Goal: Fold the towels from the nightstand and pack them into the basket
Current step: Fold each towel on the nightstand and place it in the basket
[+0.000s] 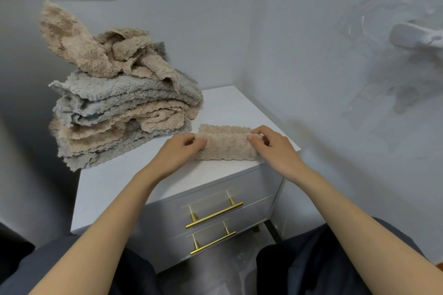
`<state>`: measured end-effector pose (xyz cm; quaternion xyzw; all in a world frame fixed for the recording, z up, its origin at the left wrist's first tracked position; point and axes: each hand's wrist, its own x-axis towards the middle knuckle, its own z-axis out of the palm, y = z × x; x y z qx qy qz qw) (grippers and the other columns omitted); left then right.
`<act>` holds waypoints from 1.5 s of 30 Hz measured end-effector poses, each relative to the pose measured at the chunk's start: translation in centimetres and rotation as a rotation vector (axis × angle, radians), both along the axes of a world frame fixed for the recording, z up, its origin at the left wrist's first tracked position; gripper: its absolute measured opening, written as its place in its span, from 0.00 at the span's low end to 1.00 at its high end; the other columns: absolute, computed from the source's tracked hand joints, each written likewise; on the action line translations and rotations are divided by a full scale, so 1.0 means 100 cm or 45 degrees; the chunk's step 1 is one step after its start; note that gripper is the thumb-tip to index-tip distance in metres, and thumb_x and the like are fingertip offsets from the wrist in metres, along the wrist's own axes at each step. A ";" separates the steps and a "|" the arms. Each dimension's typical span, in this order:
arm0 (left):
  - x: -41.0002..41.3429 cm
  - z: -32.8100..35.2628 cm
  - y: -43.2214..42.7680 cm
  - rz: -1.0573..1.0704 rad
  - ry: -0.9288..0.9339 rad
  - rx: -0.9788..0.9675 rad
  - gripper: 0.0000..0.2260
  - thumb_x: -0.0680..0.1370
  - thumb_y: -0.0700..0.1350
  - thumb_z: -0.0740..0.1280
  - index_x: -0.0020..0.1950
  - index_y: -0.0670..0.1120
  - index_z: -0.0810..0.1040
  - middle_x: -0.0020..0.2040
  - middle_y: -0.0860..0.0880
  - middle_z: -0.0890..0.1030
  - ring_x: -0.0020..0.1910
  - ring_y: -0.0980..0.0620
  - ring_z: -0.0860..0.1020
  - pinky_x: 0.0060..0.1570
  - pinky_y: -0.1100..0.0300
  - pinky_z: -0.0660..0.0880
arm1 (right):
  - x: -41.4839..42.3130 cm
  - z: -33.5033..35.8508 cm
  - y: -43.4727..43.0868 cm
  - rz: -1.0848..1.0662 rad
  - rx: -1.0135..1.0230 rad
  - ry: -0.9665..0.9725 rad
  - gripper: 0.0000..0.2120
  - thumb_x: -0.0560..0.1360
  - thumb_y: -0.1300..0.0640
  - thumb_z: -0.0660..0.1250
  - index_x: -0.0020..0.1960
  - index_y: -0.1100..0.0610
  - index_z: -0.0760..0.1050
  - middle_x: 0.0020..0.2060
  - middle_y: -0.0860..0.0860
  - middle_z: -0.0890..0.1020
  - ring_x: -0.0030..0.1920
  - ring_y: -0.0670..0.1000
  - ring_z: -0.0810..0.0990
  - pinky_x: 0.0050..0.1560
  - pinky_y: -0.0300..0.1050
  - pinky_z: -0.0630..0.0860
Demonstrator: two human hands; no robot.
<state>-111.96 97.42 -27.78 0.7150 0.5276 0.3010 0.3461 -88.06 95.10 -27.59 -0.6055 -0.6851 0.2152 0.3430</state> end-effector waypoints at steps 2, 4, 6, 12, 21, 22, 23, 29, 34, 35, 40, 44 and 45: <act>0.003 -0.001 0.002 0.077 0.017 -0.010 0.19 0.79 0.53 0.63 0.34 0.45 0.64 0.30 0.51 0.63 0.30 0.53 0.61 0.34 0.57 0.56 | -0.001 -0.002 0.001 -0.071 -0.028 0.028 0.06 0.78 0.44 0.61 0.44 0.44 0.72 0.29 0.44 0.75 0.31 0.42 0.72 0.35 0.39 0.67; 0.008 -0.002 0.002 0.171 0.073 0.022 0.20 0.77 0.55 0.64 0.32 0.47 0.62 0.28 0.52 0.63 0.29 0.52 0.62 0.33 0.57 0.57 | -0.004 -0.003 0.001 -0.158 -0.026 0.012 0.05 0.77 0.45 0.63 0.44 0.44 0.72 0.31 0.47 0.78 0.35 0.46 0.75 0.38 0.45 0.71; 0.014 -0.005 0.003 0.266 0.131 0.070 0.19 0.74 0.59 0.63 0.32 0.47 0.62 0.28 0.52 0.64 0.29 0.52 0.64 0.33 0.57 0.58 | -0.008 -0.003 0.000 -0.227 0.034 -0.091 0.03 0.77 0.47 0.63 0.48 0.44 0.74 0.38 0.47 0.79 0.46 0.49 0.75 0.40 0.46 0.72; 0.020 -0.012 0.008 0.404 0.088 0.112 0.11 0.74 0.54 0.67 0.48 0.49 0.71 0.40 0.55 0.75 0.40 0.54 0.74 0.40 0.57 0.69 | -0.033 -0.002 -0.007 0.108 0.520 -0.623 0.20 0.77 0.65 0.62 0.69 0.57 0.72 0.66 0.52 0.76 0.67 0.55 0.73 0.69 0.49 0.64; 0.016 -0.011 0.014 0.367 -0.003 0.081 0.10 0.74 0.52 0.69 0.47 0.47 0.75 0.39 0.53 0.76 0.39 0.53 0.74 0.44 0.55 0.71 | -0.054 -0.018 -0.007 0.229 0.286 -1.009 0.25 0.83 0.55 0.49 0.79 0.56 0.48 0.78 0.52 0.53 0.77 0.50 0.51 0.75 0.42 0.41; 0.016 -0.011 0.014 0.370 0.012 0.089 0.10 0.74 0.53 0.69 0.47 0.47 0.75 0.39 0.53 0.76 0.39 0.54 0.74 0.44 0.56 0.71 | -0.051 -0.018 -0.008 0.214 0.275 -0.998 0.25 0.83 0.54 0.49 0.78 0.56 0.49 0.77 0.52 0.55 0.77 0.50 0.52 0.75 0.42 0.43; 0.016 -0.011 0.014 0.375 0.030 0.102 0.10 0.74 0.53 0.69 0.47 0.47 0.75 0.39 0.53 0.76 0.39 0.53 0.74 0.43 0.56 0.71 | -0.048 -0.017 -0.009 0.189 0.268 -0.983 0.25 0.83 0.52 0.49 0.78 0.56 0.50 0.77 0.52 0.56 0.77 0.50 0.54 0.75 0.42 0.46; 0.018 -0.012 0.010 0.425 0.057 0.184 0.10 0.75 0.52 0.67 0.51 0.49 0.73 0.44 0.54 0.76 0.45 0.52 0.76 0.42 0.57 0.71 | -0.019 -0.012 -0.013 0.112 0.154 -0.994 0.27 0.83 0.46 0.49 0.78 0.55 0.49 0.77 0.50 0.57 0.76 0.48 0.55 0.73 0.41 0.52; 0.019 -0.011 0.002 0.234 0.261 0.734 0.06 0.78 0.43 0.65 0.52 0.49 0.80 0.52 0.51 0.77 0.55 0.49 0.71 0.54 0.53 0.68 | -0.015 -0.011 -0.014 0.129 0.157 -0.979 0.27 0.83 0.47 0.50 0.78 0.55 0.48 0.77 0.51 0.57 0.76 0.49 0.55 0.73 0.43 0.56; 0.016 -0.010 0.001 0.174 0.316 0.791 0.06 0.78 0.43 0.66 0.52 0.49 0.81 0.51 0.52 0.78 0.55 0.49 0.72 0.55 0.51 0.68 | -0.015 -0.011 -0.014 0.150 0.174 -0.953 0.26 0.83 0.48 0.51 0.78 0.52 0.49 0.77 0.51 0.58 0.76 0.50 0.57 0.71 0.44 0.61; 0.000 -0.006 -0.003 -0.036 0.550 0.657 0.18 0.76 0.55 0.67 0.64 0.53 0.77 0.61 0.55 0.77 0.65 0.52 0.70 0.64 0.49 0.65 | -0.008 -0.009 -0.013 0.217 0.212 -0.846 0.24 0.81 0.55 0.55 0.75 0.46 0.56 0.72 0.48 0.65 0.69 0.51 0.65 0.56 0.47 0.74; -0.001 -0.008 -0.005 -0.063 0.562 0.631 0.21 0.76 0.50 0.68 0.69 0.51 0.73 0.65 0.53 0.75 0.67 0.51 0.69 0.66 0.51 0.65 | -0.009 -0.009 -0.010 0.219 0.252 -0.839 0.22 0.80 0.57 0.57 0.74 0.52 0.63 0.70 0.50 0.67 0.65 0.53 0.68 0.56 0.47 0.74; -0.001 -0.009 -0.005 -0.064 0.554 0.640 0.21 0.76 0.49 0.67 0.68 0.49 0.73 0.64 0.51 0.76 0.66 0.50 0.70 0.65 0.51 0.66 | -0.009 -0.009 -0.009 0.232 0.269 -0.845 0.21 0.80 0.58 0.57 0.73 0.53 0.64 0.69 0.50 0.69 0.64 0.53 0.69 0.58 0.47 0.72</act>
